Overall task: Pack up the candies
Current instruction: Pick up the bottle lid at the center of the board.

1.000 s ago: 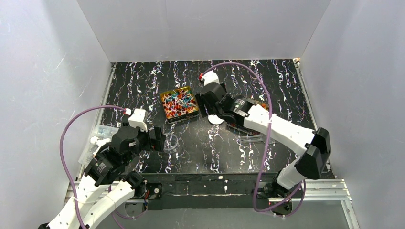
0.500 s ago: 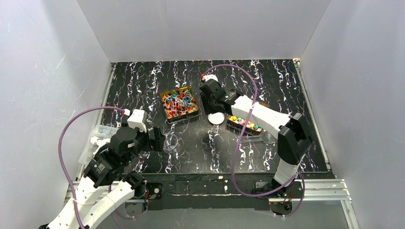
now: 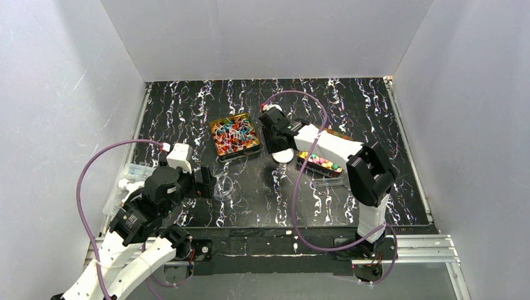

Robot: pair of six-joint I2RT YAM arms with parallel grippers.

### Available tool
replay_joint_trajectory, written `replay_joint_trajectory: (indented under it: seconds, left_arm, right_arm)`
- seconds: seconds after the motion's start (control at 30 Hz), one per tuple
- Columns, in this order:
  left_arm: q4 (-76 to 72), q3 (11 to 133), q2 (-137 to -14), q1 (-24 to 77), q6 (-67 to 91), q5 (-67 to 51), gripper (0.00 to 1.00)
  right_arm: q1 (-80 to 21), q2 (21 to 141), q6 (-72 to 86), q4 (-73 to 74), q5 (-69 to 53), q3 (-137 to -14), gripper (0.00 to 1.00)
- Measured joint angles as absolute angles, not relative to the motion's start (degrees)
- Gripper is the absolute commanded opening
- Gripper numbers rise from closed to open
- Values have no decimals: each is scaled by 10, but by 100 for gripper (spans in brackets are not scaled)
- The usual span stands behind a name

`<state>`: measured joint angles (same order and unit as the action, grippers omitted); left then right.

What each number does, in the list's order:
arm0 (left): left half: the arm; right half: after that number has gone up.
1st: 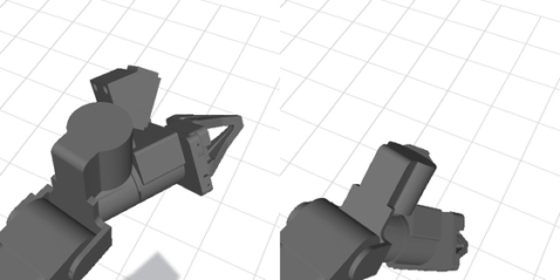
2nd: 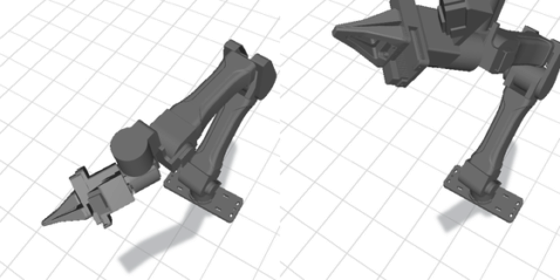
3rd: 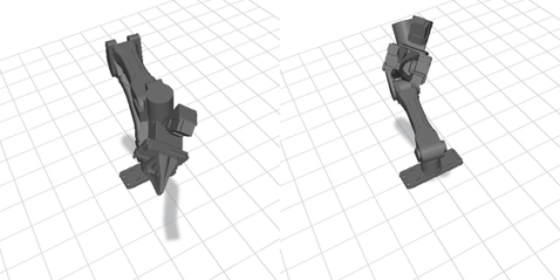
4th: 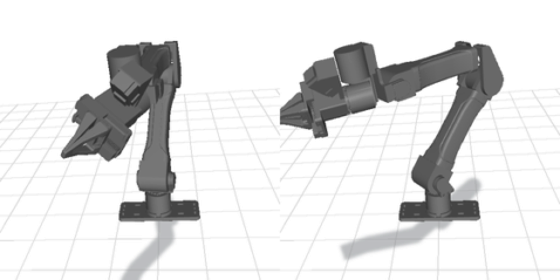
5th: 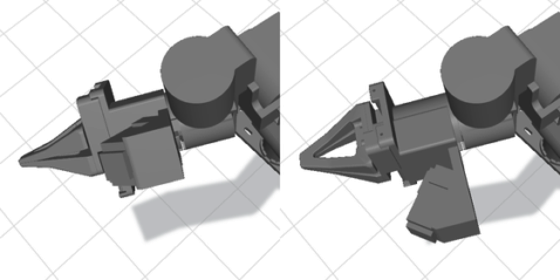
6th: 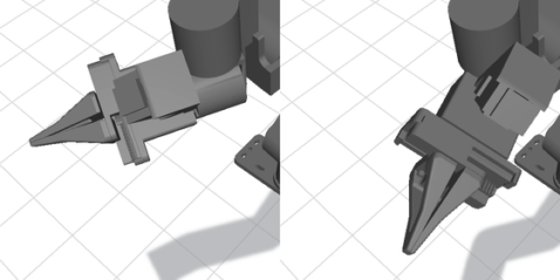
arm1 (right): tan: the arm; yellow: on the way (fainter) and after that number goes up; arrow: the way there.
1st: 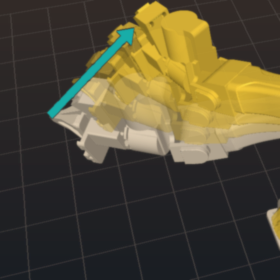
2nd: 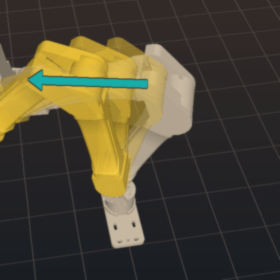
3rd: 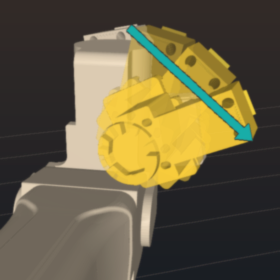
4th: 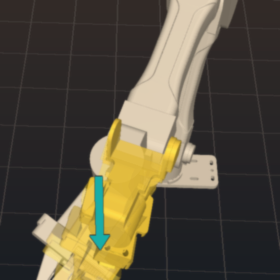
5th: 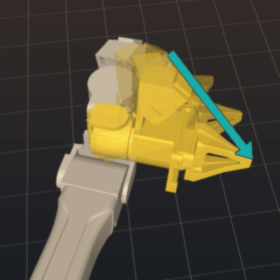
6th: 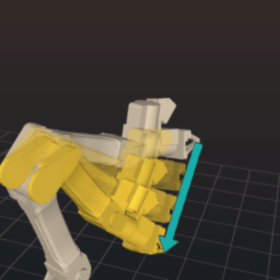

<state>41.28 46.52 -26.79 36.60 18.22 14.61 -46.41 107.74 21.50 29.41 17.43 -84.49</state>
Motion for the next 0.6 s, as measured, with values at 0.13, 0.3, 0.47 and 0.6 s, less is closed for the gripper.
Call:
replay_joint_trajectory:
  seconds: [0.13,0.3,0.47,0.6]
  left_arm:
    - [413,465,-268,366,182,146,99]
    - [413,465,-268,366,182,146,99]
    - [413,465,-268,366,182,146,99]
    - [413,465,-268,366,182,146,99]
  right_arm:
    - [-460,1095,221,281,164,-845,42]
    - [-458,1125,224,281,152,-845,40]
    - [-457,1147,226,281,146,-845,38]
    - [-457,1154,226,281,143,-845,34]
